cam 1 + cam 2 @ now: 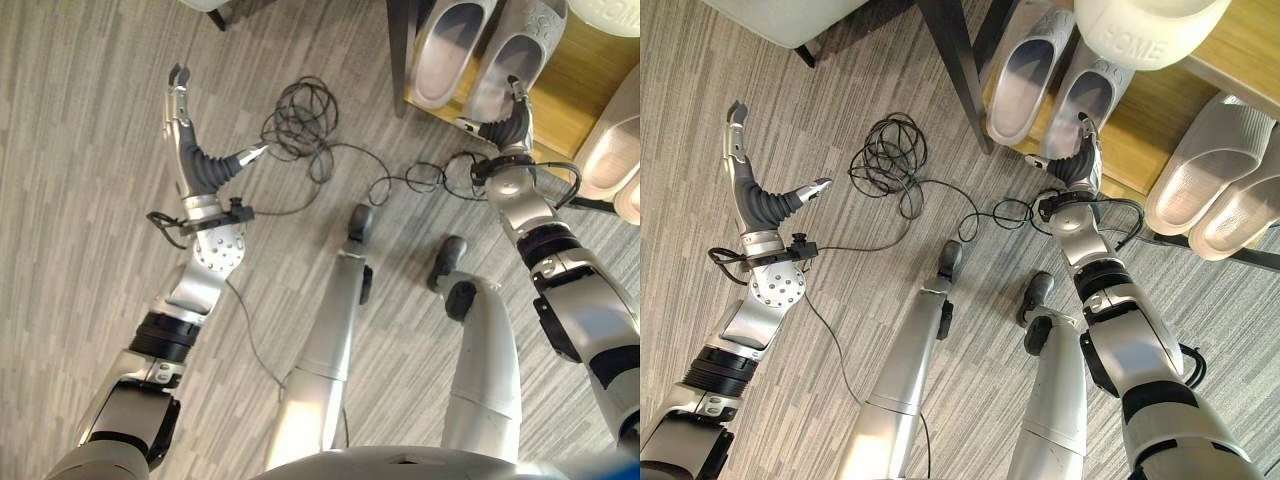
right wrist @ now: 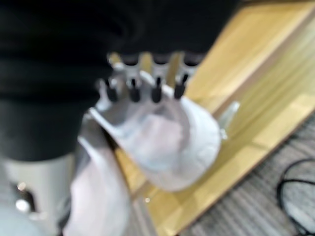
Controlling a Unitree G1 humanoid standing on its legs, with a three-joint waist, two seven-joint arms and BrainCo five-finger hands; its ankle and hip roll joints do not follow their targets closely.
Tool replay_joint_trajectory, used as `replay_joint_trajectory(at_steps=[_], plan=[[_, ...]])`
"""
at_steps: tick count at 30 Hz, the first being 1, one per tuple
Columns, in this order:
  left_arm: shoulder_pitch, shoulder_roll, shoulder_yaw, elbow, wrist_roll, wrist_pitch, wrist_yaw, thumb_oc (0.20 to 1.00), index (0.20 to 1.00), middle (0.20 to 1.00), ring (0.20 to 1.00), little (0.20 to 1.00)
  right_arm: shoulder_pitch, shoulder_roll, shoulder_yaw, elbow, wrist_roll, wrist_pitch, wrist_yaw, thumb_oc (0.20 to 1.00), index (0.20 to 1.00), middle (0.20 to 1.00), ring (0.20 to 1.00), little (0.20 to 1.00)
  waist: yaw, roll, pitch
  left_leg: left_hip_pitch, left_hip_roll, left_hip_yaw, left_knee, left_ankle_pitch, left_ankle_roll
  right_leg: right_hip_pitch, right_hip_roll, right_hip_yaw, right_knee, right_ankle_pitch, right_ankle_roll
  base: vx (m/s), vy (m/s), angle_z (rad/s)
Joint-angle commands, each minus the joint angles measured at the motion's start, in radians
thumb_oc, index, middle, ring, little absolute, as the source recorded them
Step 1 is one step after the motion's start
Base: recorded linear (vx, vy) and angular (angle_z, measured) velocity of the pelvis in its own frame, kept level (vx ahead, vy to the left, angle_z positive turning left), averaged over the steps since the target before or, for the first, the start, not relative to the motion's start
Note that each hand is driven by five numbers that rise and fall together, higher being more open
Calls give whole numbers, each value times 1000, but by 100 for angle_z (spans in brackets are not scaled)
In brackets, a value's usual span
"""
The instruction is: Arrange the slippers neatly on the shoe rack.
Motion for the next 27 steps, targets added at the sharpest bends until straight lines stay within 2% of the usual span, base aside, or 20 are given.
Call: replay_joint_trajectory(at_steps=[1,18,27], plan=[[25,15,78,-63,22,-37,11,1000,1000,1000,1000,1000,5,53,-20,-59,-16,9,23,1000,1000,1000,1000,1000,40,-7,32,-11,-5,-6,-42,-90,33,27,1,71,-47,-25,84,0,0,0],[31,21,85,-95,18,-48,-1,1000,1000,1000,1000,1000,-73,20,0,-82,-58,31,22,1000,1000,1000,1000,1000,59,-11,24,-16,-13,-18,-41,-86,29,34,-2,64,-45,-32,85,0,0,0],[59,17,103,-113,12,-49,-23,1000,1000,1000,1000,1000,-43,9,7,-100,-83,37,44,1000,1000,1000,1000,1000,61,-19,15,-10,-15,-19,-36,-88,28,37,-1,67,-38,-38,82,0,0,0]])
